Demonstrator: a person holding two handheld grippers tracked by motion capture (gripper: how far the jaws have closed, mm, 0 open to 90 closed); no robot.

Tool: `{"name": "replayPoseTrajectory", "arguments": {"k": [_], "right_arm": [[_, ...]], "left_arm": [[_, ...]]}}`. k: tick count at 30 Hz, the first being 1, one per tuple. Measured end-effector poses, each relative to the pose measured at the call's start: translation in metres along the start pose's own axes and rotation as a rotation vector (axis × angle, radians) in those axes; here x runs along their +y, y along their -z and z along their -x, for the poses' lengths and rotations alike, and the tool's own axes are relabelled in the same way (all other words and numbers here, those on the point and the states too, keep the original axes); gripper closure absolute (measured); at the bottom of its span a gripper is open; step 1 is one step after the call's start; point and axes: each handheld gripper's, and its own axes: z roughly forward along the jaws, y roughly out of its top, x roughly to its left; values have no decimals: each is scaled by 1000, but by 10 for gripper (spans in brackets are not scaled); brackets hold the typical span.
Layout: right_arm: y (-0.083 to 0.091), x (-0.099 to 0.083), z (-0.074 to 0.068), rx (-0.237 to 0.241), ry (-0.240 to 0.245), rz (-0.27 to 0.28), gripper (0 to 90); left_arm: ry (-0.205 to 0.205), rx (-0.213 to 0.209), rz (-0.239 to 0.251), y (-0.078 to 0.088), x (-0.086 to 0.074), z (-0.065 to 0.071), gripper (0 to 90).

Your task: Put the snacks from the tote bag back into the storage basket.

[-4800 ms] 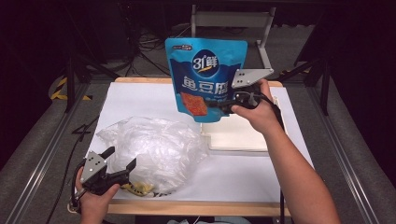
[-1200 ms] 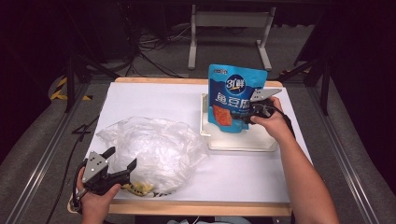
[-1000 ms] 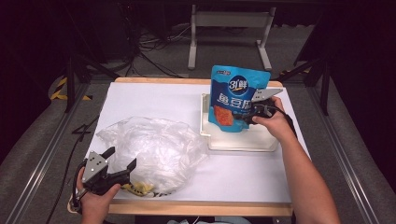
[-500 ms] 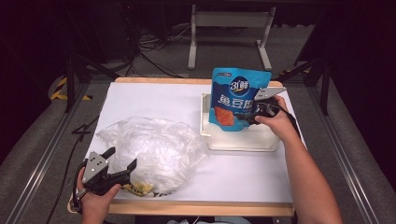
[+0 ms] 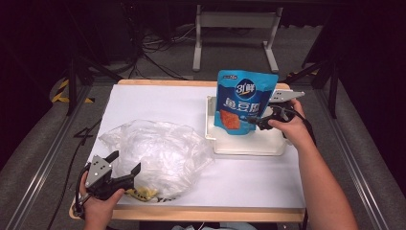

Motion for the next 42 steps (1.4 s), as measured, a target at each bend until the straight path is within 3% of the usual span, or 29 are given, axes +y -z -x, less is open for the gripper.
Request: {"name": "replayPoseTrajectory", "arguments": {"k": [9,15,21,25,26,31,42], "right_arm": [[26,8,-8,-64,-15,21,65],[46,11,-16,-117,1,13,52],[68,17,-29,-122,8,60,51],[77,19,-37,-127,20,54,49],[84,20,-45,-116,22,57,49],[91,20,-59,-65,20,80,44],[93,18,-93,8,43,91,43]], "left_arm": [[-3,-4,-2,-2,0,1,152],[-5,-5,-4,-3,0,1,152],[-2,-7,-4,-3,0,1,152],[1,-9,-6,-3,0,2,152],[2,-7,-6,-3,0,1,152],[3,-5,-4,-3,0,1,152],[-1,-9,-4,-3,1,1,152]]}}
